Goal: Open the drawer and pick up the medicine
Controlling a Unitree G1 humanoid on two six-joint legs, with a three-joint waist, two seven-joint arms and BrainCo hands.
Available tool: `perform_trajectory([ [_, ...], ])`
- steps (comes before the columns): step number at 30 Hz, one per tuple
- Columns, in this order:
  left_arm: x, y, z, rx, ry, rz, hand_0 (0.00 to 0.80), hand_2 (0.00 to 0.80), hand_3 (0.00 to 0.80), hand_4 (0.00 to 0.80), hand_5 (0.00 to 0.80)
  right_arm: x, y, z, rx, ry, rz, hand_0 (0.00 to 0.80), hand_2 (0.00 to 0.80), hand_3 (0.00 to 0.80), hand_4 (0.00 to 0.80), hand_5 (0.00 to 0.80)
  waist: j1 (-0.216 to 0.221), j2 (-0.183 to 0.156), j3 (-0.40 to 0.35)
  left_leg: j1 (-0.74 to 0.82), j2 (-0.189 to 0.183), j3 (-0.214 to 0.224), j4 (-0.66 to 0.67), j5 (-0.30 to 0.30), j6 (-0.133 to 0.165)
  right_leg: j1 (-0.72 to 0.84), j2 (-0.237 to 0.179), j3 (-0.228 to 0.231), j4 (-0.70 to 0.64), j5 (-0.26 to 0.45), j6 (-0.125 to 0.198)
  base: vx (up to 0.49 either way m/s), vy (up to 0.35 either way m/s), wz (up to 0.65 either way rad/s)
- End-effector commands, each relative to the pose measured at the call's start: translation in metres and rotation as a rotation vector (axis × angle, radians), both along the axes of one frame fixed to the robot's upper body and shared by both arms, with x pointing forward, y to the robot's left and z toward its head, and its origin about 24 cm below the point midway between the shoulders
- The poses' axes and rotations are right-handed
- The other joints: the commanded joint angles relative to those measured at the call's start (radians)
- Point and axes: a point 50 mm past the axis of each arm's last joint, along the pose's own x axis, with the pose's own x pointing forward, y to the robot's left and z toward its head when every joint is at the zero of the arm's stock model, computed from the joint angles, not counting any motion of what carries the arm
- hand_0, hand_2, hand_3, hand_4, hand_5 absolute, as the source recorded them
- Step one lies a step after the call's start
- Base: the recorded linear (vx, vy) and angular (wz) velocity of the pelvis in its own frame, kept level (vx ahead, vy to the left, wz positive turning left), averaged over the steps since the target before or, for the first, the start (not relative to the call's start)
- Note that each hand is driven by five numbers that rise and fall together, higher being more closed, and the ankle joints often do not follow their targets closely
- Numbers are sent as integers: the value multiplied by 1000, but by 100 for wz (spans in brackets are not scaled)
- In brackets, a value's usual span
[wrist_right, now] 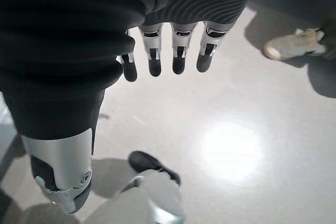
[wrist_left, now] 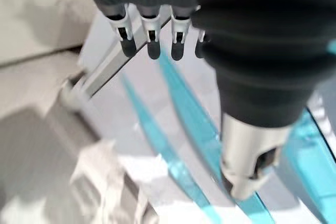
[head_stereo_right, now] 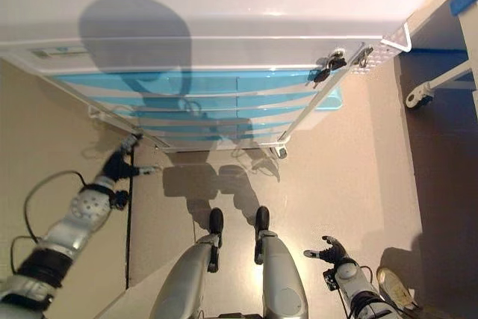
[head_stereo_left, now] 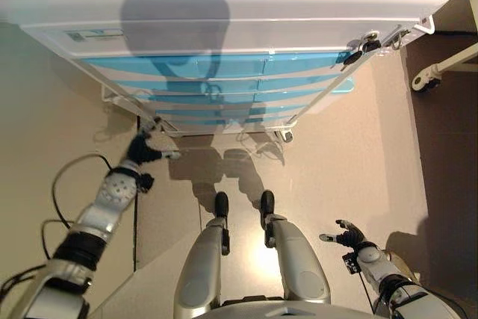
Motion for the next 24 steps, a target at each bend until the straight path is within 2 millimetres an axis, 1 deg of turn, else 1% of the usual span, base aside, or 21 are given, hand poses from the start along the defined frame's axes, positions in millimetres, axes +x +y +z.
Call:
perform_trajectory([
  [1, -18, 5, -19, -61, 81, 20, 0, 0, 0, 0, 0, -30, -20, -7, -56, 84, -39, 0, 0, 0, 0, 0, -10, -1, -74, -10, -13, -40, 28, -39, -6, 8, -13, -17, -24, 57, 43, 38, -26, 7],
  [2, -25, 7, -32, -76, 135, 54, 0, 0, 0, 0, 0, -31, -20, -7, -56, 88, -38, 0, 0, 0, 0, 0, -9, 0, -81, 2, -14, -40, 21, -37, -7, 21, -10, -21, -30, 57, 42, 47, -18, 7],
  [3, -38, 8, -51, -99, 213, 92, 0, 0, 0, 0, 0, -31, -19, -8, -56, 90, -35, 0, 0, 0, 0, 0, -8, 0, -87, 20, -15, -41, 11, -34, -8, 38, -7, -24, -41, 58, 42, 20, -18, 7],
  [4, -38, 8, -51, -99, 212, 92, 0, 0, 0, 0, 0, -31, -19, -8, -56, 89, -35, 0, 0, 0, 0, 0, -8, 0, -89, 18, -15, -42, 8, -31, -8, 37, -7, -25, -43, 61, 42, 48, -27, 11],
  [5, -60, 12, -78, -128, 339, 171, 0, 0, 0, 0, 0, -34, -18, -9, -51, 99, -34, 0, 0, 0, 0, 0, -5, 2, -109, 52, -15, -44, -16, -23, -12, 70, -1, -30, -68, 61, 43, 50, -29, 8],
  [7, -81, 15, -99, -119, 450, 215, 0, 0, 0, 0, 0, -37, -16, -12, -46, 114, -32, 0, 0, 0, 0, 0, -2, 4, -131, 87, -11, -46, -45, -15, -16, 102, 7, -39, -95, 60, 42, 53, -42, 0],
  [10, -110, 19, -123, -85, 605, 274, 0, 0, 0, 0, 0, -43, -12, -16, -39, 143, -27, 0, 0, 0, 0, 0, 2, 5, -162, 133, -6, -51, -86, -1, -22, 152, 18, -52, -135, 60, 43, 39, -35, 3],
  [12, -128, 20, -133, -71, 685, 307, 0, 0, 0, 0, 0, -47, -8, -19, -30, 160, -23, 0, 0, 0, 0, 0, 5, 1, -190, 165, -2, -51, -111, 4, -25, 184, 25, -58, -163, 63, 43, 53, -35, 11],
  [14, -144, 21, -141, -46, 745, 339, 0, 0, 0, 0, 0, -50, -4, -22, -21, 173, -18, 0, 0, 0, 0, 0, 9, -4, -211, 193, 5, -50, -131, 10, -29, 214, 30, -64, -184, 65, 43, 48, -45, 4],
  [15, -153, 22, -144, -30, 767, 366, 0, 0, 0, 0, 0, -55, 1, -25, -7, 182, -17, 0, 0, 0, 0, 0, 12, -7, -234, 215, 10, -50, -149, 12, -30, 239, 33, -66, -202, 64, 42, 46, -37, 4],
  [17, -155, 21, -145, 2, 768, 360, 0, 0, 0, 0, 0, -56, 3, -26, 8, 183, -26, 0, 0, 0, 0, 0, 15, -8, -243, 231, 12, -52, -160, 15, -31, 254, 35, -67, -209, 64, 41, 43, -27, 2],
  [19, -165, 18, -149, 30, 807, 344, 0, 0, 0, 0, 0, -66, 7, -31, 52, 206, -70, 0, 0, 0, 0, 0, 17, -12, -261, 253, 15, -53, -173, 16, -32, 277, 38, -67, -219, 60, 41, 51, -29, 0],
  [20, -170, 16, -151, 15, 823, 354, 0, 0, 0, 0, 0, -71, 8, -33, 76, 217, -97, 0, 0, 0, 0, 0, 19, -12, -270, 262, 16, -54, -179, 17, -33, 287, 39, -68, -223, 58, 41, 34, -16, 3],
  [21, -170, 16, -151, 15, 823, 354, 0, 0, 0, 0, 0, -71, 8, -33, 76, 217, -97, 0, 0, 0, 0, 0, 19, -12, -270, 262, 16, -54, -179, 17, -33, 287, 39, -68, -224, 58, 41, 48, -23, 2],
  [22, -179, 11, -156, -44, 849, 388, 0, 0, 0, 0, 0, -78, 11, -36, 128, 228, -164, 0, 0, 0, 0, 0, 21, -15, -287, 280, 17, -53, -183, 15, -33, 304, 41, -70, -227, 54, 40, 61, -25, 1],
  [24, -187, 8, -159, -93, 871, 421, 0, 0, 0, 0, 0, -86, 14, -39, 168, 249, -221, 0, 0, 0, 0, 0, 25, -17, -307, 299, 16, -53, -185, 8, -33, 325, 43, -69, -234, 49, 40, 87, -22, 0],
])
